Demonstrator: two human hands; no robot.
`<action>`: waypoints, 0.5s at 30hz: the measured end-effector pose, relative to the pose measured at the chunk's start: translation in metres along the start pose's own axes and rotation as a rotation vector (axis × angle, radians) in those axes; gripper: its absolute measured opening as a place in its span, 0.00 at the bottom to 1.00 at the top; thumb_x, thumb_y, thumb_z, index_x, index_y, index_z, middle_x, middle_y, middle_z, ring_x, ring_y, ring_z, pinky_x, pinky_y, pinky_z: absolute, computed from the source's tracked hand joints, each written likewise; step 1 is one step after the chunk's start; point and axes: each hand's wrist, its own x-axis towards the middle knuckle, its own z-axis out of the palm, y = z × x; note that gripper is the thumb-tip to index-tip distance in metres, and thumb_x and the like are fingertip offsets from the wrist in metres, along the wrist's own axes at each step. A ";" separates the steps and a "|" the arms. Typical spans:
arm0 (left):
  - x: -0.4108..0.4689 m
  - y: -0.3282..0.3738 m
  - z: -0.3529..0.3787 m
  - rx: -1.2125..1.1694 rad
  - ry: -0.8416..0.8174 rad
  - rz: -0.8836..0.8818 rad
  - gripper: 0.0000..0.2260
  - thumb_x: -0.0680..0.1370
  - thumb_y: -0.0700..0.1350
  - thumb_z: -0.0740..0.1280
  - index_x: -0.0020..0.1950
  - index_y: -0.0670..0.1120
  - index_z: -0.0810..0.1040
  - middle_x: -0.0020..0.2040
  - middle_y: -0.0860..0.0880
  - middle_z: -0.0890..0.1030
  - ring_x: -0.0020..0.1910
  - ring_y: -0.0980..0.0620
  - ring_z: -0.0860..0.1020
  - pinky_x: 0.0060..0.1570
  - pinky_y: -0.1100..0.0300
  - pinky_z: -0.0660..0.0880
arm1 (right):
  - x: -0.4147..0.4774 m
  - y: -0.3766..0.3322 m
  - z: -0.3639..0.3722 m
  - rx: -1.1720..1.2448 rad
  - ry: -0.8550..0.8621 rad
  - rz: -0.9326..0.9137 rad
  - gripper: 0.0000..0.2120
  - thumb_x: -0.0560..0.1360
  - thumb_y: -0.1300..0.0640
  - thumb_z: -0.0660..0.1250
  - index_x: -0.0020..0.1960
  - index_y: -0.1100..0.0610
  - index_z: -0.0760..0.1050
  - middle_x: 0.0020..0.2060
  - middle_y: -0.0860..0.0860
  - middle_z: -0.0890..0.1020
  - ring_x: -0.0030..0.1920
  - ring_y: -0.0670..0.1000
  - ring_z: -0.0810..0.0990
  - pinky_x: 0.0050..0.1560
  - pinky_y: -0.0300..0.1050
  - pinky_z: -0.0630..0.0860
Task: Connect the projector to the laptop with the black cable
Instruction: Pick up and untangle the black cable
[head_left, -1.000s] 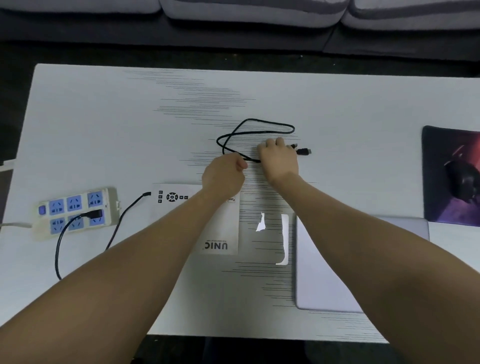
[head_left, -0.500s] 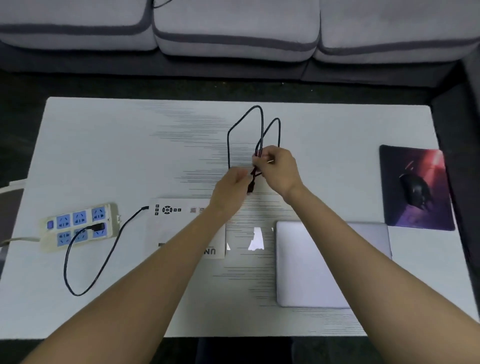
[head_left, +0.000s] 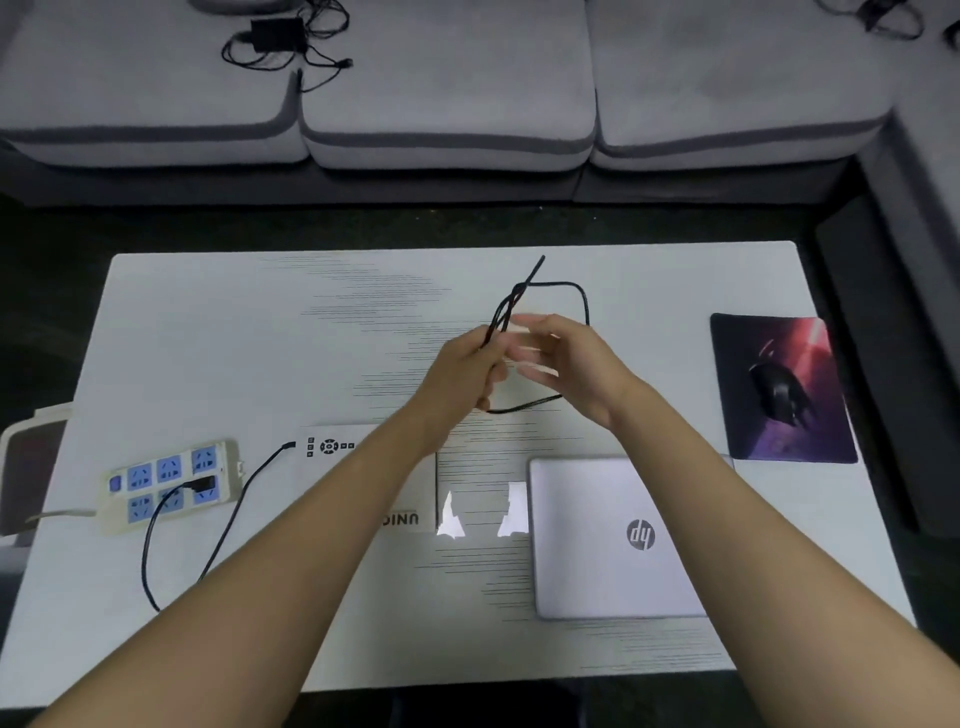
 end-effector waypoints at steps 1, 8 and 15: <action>-0.001 0.006 -0.001 -0.064 -0.029 -0.022 0.12 0.86 0.47 0.60 0.48 0.47 0.80 0.32 0.53 0.70 0.27 0.56 0.67 0.33 0.63 0.70 | -0.003 0.002 -0.001 -0.089 -0.019 0.030 0.18 0.78 0.49 0.64 0.63 0.56 0.81 0.57 0.54 0.87 0.63 0.51 0.82 0.65 0.49 0.74; -0.012 0.033 0.009 -0.258 -0.254 -0.172 0.10 0.85 0.47 0.61 0.57 0.44 0.80 0.34 0.50 0.70 0.28 0.54 0.68 0.31 0.62 0.74 | -0.017 0.008 0.001 0.536 -0.279 0.115 0.23 0.79 0.49 0.53 0.60 0.65 0.75 0.48 0.59 0.86 0.44 0.60 0.83 0.47 0.51 0.79; -0.017 0.026 0.000 -0.003 -0.253 -0.260 0.12 0.79 0.51 0.73 0.57 0.46 0.86 0.41 0.49 0.84 0.32 0.54 0.76 0.35 0.62 0.79 | -0.006 -0.018 -0.006 0.599 0.073 0.033 0.09 0.81 0.55 0.60 0.51 0.60 0.76 0.45 0.53 0.82 0.40 0.49 0.86 0.46 0.42 0.83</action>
